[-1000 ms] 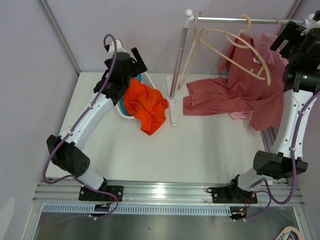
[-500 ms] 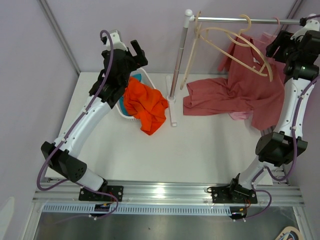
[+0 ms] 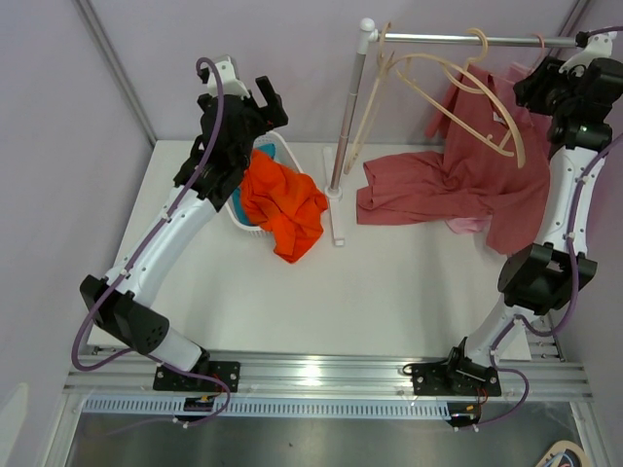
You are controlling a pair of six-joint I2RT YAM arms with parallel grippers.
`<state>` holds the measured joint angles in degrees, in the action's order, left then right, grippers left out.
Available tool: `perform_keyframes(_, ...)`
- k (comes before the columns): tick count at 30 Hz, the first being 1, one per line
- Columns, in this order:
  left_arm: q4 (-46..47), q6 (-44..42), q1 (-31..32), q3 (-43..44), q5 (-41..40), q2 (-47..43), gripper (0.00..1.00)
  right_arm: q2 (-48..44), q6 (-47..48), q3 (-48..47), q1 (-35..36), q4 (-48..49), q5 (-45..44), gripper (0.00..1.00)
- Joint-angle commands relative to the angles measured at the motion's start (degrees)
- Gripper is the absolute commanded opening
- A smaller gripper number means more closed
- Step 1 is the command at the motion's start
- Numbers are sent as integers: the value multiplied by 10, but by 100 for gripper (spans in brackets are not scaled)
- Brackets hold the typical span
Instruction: Remove the t-shirt from the hanger
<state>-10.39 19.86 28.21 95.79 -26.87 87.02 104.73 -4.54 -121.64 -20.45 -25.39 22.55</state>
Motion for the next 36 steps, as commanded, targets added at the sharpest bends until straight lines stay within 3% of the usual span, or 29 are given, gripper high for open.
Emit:
perform_keyframes(1, 34, -21, 5, 11, -8, 3, 99, 21, -17, -26, -3, 44, 26, 49)
perform_keyframes(6, 29, -22, 5, 6, -11, -4, 99, 61, -45, -61, -4, 60, 56, 35)
perform_keyframes(9, 42, -28, 5, -5, -15, -14, 100, 76, -55, -76, -3, 78, 86, 7)
perform_keyframes(11, 43, -29, 5, -4, -17, -19, 100, 77, -57, -74, 1, 90, 94, 0)
perform_keyframes(22, 53, -38, 15, -32, -12, -56, 99, 29, -31, -87, 27, 90, 74, 0)
perform_keyframes(25, 59, -57, 26, -26, -18, -65, 99, 36, -28, -148, 28, 47, 71, 0)
perform_keyframes(28, 44, -62, 33, -12, -25, -78, 99, 24, -25, -152, 32, 22, 65, 0)
perform_keyframes(32, 36, -73, 40, -21, -22, -100, 100, -58, -9, -49, 46, 55, 2, 0)
perform_keyframes(36, 39, -79, 50, -54, -24, -131, 99, -87, -27, -43, 50, -28, -96, 0)
